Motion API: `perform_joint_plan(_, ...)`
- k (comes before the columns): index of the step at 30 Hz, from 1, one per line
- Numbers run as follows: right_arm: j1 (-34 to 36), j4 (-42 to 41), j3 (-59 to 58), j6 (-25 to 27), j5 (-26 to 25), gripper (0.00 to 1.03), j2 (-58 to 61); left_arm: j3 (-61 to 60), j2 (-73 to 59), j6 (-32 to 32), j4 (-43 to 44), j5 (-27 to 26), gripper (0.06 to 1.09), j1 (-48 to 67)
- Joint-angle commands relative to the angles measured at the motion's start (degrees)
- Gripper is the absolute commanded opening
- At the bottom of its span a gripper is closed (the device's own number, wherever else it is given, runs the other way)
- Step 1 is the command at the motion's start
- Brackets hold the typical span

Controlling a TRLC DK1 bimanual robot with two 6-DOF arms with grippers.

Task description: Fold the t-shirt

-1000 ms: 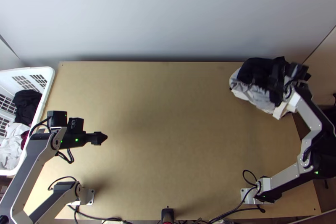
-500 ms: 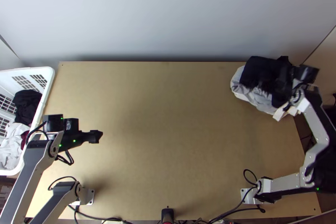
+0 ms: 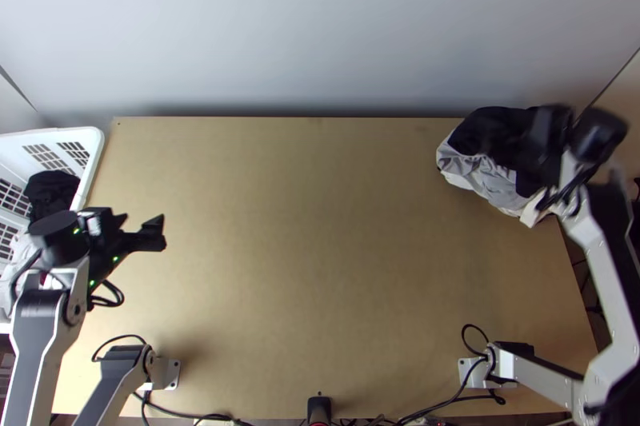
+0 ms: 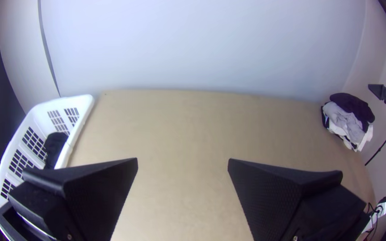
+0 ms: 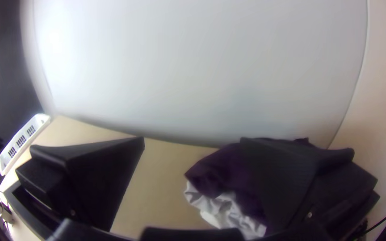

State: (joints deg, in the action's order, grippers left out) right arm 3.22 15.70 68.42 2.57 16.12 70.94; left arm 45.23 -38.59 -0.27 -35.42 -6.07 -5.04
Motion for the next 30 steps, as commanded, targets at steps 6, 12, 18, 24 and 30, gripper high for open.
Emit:
perform_joint_plan(6,-14.9,-8.3,-32.9,5.4,-11.2,0.99,-22.0,-6.5,23.1,2.5,2.4,6.1,1.04,-2.4)
perform_joint_plan(12,-15.4,-12.6,-45.4,4.3,-15.3,0.99,-34.7,-15.6,39.0,6.2,4.7,6.0,1.04,-8.1)
perform_joint_plan(18,-15.6,-19.2,-59.4,4.6,-16.2,0.99,-56.2,-21.9,38.6,5.0,13.6,5.9,1.04,-12.4)
perform_joint_plan(24,-15.1,-9.6,-62.7,0.0,-17.4,0.99,-71.5,-32.5,38.8,-0.9,18.3,5.4,1.04,-9.3)
perform_joint_plan(30,-15.1,-3.0,-62.8,-0.7,-17.5,0.99,-71.1,-31.3,38.4,-3.7,8.1,5.5,1.04,-10.0)
